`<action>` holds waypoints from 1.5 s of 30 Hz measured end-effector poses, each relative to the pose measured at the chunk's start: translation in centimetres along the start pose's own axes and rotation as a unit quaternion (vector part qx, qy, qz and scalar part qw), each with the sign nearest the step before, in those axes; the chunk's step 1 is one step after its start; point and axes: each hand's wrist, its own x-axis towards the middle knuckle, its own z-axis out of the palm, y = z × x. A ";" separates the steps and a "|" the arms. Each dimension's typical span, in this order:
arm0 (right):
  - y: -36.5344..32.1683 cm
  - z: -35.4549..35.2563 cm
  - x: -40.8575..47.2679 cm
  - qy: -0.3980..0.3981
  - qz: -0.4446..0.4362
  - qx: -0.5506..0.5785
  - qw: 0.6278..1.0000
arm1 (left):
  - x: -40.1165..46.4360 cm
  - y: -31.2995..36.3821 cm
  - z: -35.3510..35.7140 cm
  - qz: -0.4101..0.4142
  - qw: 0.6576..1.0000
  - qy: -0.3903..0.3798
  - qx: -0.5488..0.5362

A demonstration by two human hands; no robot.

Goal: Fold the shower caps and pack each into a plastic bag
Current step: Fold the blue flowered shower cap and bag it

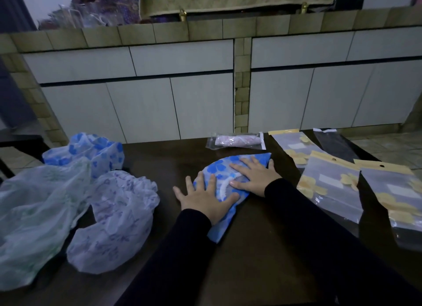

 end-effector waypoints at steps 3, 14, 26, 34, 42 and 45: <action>0.0 0.0 -0.1 -0.003 -0.005 0.005 1.000 | -0.1 0.8 -0.7 0.051 0.995 0.081 0.033; 0.2 0.2 0.7 0.004 0.080 -0.019 0.997 | -0.2 0.3 1.2 0.145 0.986 0.049 -0.060; -1.5 -0.7 -1.4 0.187 0.000 -0.036 0.982 | -0.9 -0.2 0.7 0.111 0.990 0.031 -0.083; -0.8 0.5 -5.9 0.123 -0.130 0.110 0.978 | -1.8 -0.8 -0.1 0.109 0.975 0.181 -0.073; -0.1 -0.2 -7.6 0.054 -0.172 0.126 0.975 | -2.2 -1.5 -0.8 0.155 0.941 0.260 -0.149; -0.9 -0.7 -6.9 0.031 -0.168 0.129 0.977 | -0.8 -1.3 -1.5 0.166 0.943 0.243 -0.156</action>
